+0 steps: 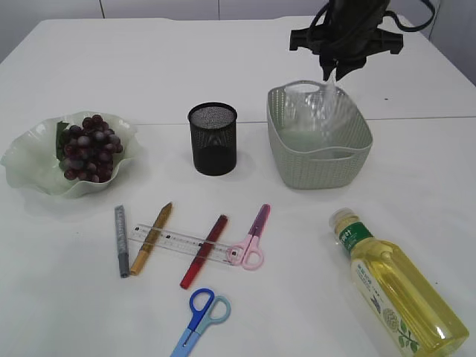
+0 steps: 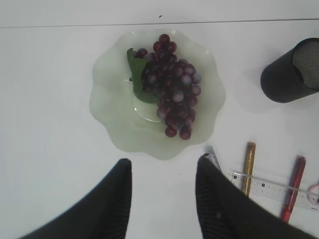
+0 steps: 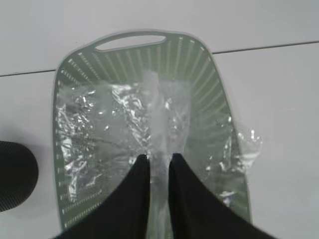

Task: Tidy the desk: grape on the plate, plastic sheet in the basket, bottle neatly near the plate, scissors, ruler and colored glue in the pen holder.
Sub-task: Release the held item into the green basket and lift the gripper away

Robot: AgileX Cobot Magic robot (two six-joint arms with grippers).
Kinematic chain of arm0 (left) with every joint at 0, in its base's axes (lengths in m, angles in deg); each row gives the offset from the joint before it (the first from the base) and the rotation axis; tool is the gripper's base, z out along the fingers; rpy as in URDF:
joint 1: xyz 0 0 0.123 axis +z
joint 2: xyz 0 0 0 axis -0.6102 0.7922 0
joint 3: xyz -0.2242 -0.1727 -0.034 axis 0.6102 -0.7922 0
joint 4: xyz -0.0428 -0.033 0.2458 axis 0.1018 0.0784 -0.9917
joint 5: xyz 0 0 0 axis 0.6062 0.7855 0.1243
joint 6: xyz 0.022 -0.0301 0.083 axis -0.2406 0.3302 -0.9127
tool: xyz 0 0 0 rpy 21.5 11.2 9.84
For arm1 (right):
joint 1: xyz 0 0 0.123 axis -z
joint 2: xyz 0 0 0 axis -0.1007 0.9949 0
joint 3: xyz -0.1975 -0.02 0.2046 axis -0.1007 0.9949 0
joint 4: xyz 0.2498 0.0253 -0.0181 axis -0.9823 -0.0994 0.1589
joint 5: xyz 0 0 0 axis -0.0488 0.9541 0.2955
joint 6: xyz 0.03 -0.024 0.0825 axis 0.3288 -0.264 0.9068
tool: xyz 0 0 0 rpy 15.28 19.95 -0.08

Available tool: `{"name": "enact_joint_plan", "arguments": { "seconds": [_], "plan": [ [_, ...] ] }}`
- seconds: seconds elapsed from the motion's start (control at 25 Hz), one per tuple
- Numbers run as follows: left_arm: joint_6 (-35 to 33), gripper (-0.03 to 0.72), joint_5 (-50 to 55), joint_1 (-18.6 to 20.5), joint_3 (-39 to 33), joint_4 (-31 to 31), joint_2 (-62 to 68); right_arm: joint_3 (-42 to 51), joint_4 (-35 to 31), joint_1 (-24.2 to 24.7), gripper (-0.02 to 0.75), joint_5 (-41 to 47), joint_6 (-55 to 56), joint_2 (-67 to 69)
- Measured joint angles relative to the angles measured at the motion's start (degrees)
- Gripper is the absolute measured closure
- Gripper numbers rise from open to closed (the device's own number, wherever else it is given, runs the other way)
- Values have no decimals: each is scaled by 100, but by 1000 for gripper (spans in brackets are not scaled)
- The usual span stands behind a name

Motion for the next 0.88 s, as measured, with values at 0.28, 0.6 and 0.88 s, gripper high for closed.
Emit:
{"name": "enact_joint_plan", "arguments": {
  "seconds": [0.28, 0.6, 0.88],
  "plan": [
    [0, 376, 0, 0, 0, -4, 0, 0, -228, 0, 324, -126, 0, 181],
    [0, 377, 0, 0, 0, -13, 79, -226, -309, 0, 305, 510, -351, 181],
    [0, 379, 0, 0, 0, -17, 303, -551, -857, 0, 306, 1063, -928, 152]
  ]
}}
